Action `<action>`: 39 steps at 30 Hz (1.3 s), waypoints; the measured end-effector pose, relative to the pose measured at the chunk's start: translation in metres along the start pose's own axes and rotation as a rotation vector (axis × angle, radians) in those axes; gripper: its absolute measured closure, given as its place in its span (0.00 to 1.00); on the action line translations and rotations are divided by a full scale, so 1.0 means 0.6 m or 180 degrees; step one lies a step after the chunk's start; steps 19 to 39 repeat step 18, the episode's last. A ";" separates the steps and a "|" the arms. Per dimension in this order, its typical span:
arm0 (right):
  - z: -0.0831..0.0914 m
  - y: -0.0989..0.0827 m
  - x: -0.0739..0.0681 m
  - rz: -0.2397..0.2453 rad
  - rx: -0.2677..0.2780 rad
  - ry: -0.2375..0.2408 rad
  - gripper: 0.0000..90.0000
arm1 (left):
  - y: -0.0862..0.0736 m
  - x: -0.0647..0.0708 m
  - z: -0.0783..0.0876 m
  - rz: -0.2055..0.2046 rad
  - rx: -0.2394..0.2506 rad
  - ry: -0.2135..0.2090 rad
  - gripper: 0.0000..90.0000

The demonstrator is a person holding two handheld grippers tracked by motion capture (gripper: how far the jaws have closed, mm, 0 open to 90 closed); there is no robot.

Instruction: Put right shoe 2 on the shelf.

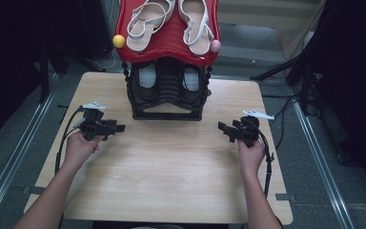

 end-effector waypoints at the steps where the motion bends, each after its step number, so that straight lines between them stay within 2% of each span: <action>1: 0.000 -0.001 -0.001 0.0020 -0.0003 -0.0002 0.30 | 0.000 0.000 0.000 -0.0005 -0.0005 0.0003 0.51; 7: 0.001 -0.004 -0.002 0.0033 0.0029 0.0017 0.30 | 0.000 0.001 -0.001 -0.0008 -0.0005 0.0004 0.51; 18: -0.003 -0.010 0.001 0.0090 -0.0050 -0.0051 0.29 | -0.001 0.000 -0.004 0.0039 -0.0023 -0.0047 0.48; 39: -0.003 -0.010 0.001 0.0090 -0.0050 -0.0051 0.29 | -0.001 0.000 -0.004 0.0039 -0.0023 -0.0047 0.48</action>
Point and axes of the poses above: each handheld gripper's, and its own axes: z roughly backward along the jaws, y roughly out of its top, x roughly to its right, the point moved 4 cm from there along -z, roughly forward along the jaws, and after that the axes turned 9 degrees about -z, right-handed, at the moved point
